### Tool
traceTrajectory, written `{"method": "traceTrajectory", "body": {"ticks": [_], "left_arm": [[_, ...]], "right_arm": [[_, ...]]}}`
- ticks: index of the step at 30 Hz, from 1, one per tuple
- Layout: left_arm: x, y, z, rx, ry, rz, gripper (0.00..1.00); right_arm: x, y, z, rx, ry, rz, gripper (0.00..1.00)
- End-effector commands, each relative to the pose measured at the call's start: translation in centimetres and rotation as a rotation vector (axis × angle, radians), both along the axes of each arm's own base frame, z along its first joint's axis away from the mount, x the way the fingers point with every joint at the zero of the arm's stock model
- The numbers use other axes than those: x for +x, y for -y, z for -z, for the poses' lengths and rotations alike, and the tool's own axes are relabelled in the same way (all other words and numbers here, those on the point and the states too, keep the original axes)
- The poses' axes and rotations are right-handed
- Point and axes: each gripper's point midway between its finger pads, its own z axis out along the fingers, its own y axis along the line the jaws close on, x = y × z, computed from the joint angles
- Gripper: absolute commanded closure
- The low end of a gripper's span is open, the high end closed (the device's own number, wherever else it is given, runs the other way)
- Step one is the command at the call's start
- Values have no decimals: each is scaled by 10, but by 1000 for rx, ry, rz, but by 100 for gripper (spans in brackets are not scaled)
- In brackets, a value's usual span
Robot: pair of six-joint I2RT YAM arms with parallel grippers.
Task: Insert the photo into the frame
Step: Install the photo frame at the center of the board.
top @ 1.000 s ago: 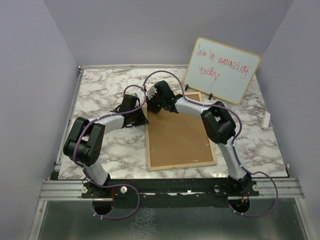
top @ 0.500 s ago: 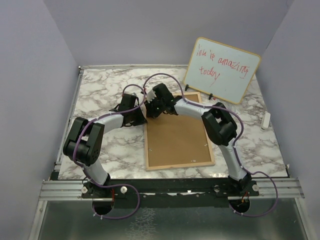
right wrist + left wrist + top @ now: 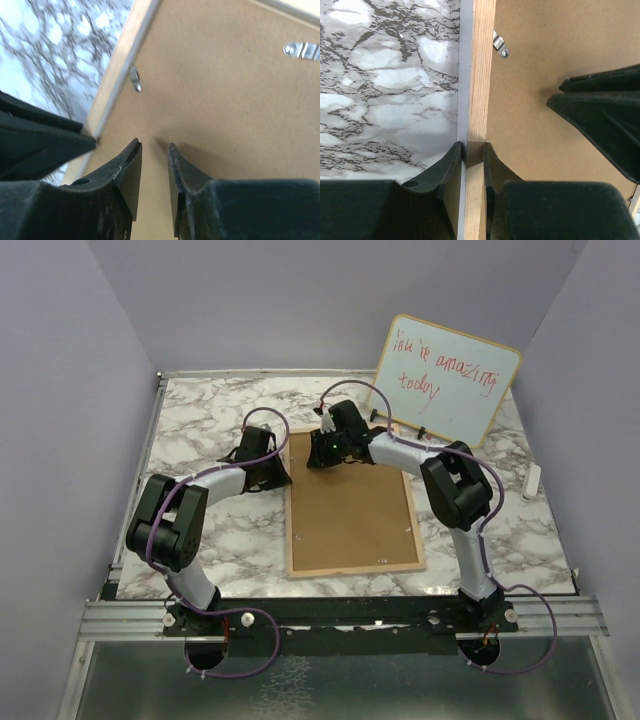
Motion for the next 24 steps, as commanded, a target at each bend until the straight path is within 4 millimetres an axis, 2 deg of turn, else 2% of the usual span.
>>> {"method": "traceTrajectory", "body": {"ticks": [1,6,10,16,24], "left_arm": [[-18,-44,37,184,-104,-67,85],[-20,-44,42,188,-116,-62,85],[-21,-42,45,181,-126,-47,85],[-23,-39,49,172,-135,-33,86],[-24,-38,51,166,-141,-30,86]], "right_arm": [[8,-23,0,64,-73,60,67],[16,-42,5,124,-138,72,66],[16,-49,23,137,-195,80,72],[20,-43,52,85,-232,146,74],[22,-37,77,32,-237,167,74]]}}
